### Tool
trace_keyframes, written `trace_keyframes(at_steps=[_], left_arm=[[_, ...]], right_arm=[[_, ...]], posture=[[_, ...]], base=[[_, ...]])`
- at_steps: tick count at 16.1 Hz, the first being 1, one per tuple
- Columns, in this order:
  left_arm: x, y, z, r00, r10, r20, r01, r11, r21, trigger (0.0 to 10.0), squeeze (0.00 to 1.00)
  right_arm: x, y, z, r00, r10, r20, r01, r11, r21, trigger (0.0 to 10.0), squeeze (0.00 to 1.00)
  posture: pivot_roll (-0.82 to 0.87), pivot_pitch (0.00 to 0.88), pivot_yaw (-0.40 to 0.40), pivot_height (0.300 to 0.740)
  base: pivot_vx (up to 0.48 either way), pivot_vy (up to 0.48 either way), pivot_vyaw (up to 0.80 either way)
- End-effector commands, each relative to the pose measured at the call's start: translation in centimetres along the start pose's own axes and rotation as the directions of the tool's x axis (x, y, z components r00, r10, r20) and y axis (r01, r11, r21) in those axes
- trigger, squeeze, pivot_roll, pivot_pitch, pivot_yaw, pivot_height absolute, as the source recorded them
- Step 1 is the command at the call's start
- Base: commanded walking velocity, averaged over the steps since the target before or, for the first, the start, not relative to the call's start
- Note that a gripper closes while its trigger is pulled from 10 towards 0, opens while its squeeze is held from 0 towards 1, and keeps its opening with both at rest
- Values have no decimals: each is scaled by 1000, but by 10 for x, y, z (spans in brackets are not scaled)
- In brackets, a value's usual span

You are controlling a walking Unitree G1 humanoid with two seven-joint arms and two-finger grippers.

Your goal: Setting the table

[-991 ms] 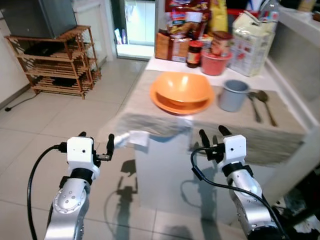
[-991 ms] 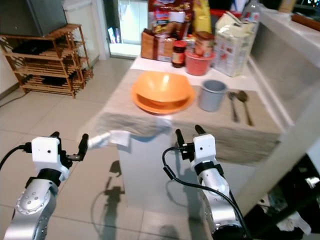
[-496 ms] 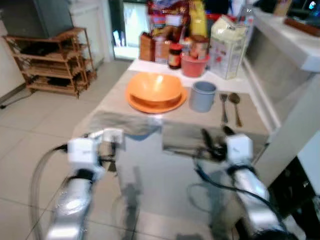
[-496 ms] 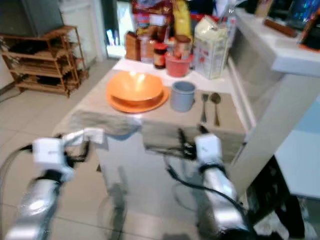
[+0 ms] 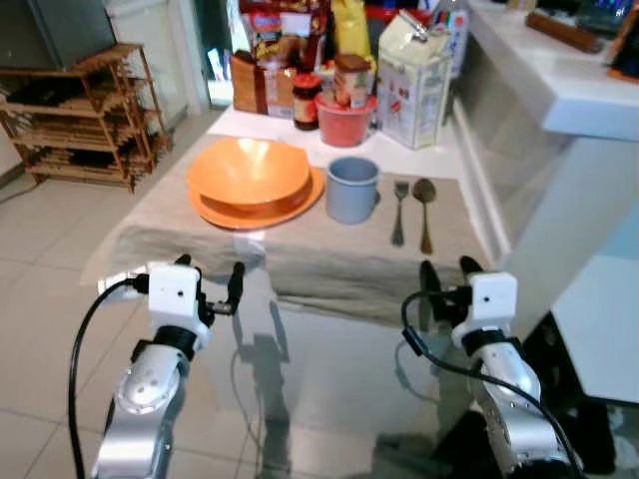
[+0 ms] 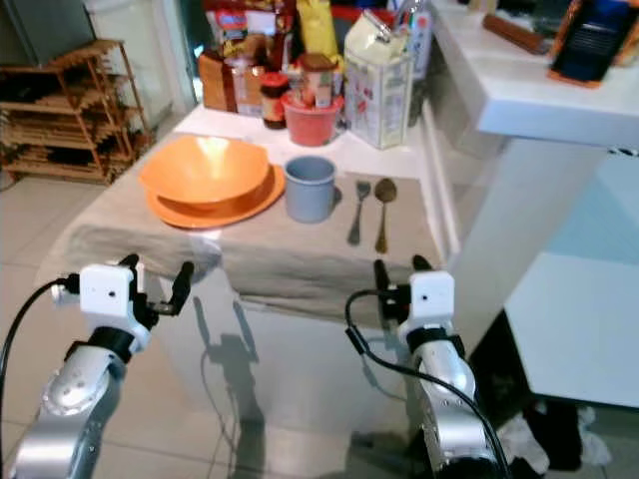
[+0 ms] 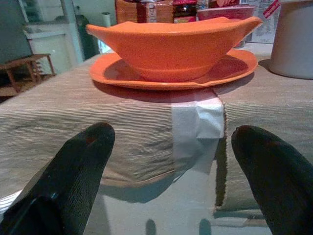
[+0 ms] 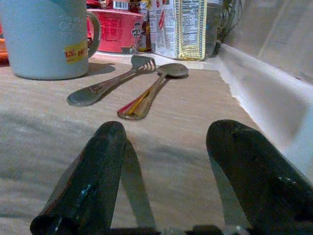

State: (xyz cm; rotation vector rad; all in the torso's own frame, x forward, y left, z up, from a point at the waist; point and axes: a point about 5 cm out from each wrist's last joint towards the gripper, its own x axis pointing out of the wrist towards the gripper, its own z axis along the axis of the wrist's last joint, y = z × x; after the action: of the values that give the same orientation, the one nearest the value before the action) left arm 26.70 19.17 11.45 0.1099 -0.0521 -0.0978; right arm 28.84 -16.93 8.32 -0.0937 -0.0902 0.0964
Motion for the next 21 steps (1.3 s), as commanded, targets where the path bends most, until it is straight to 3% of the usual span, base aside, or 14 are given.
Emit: trace_keyframes(at_steps=[1,5,11,17,21], left_arm=[[2,6,1,1000,10,-8,-10,1000,9,10000,0],[6,5,4,1000,-24,9,24,1000,14,10000,0],[5,5,3,1000,-20,4,20,1000,13,10000,0],[5,15,6,999,41,20,-42,999,28,10000,0],[6,13,9,999,29,25,-31,998,48,10000,0]], right_arm=[[-1,5,2,1000,11,8,-11,1000,-4,10000,0],[1,9,7,999,46,28,-44,998,-50,10000,0],[2,11,5,998,64,9,-64,997,-47,10000,0],[3,17,5,995,101,12,-101,994,-51,10000,0],[3,17,4,995,103,13,-102,994,-48,10000,0]], posture=[[16,0,-6,740],[18,0,-10,740],[24,0,-15,740],[30,0,-17,740],[32,0,-17,740]], base=[[0,0,0],[0,0,0],[0,0,-649],[0,0,0],[0,61,0]])
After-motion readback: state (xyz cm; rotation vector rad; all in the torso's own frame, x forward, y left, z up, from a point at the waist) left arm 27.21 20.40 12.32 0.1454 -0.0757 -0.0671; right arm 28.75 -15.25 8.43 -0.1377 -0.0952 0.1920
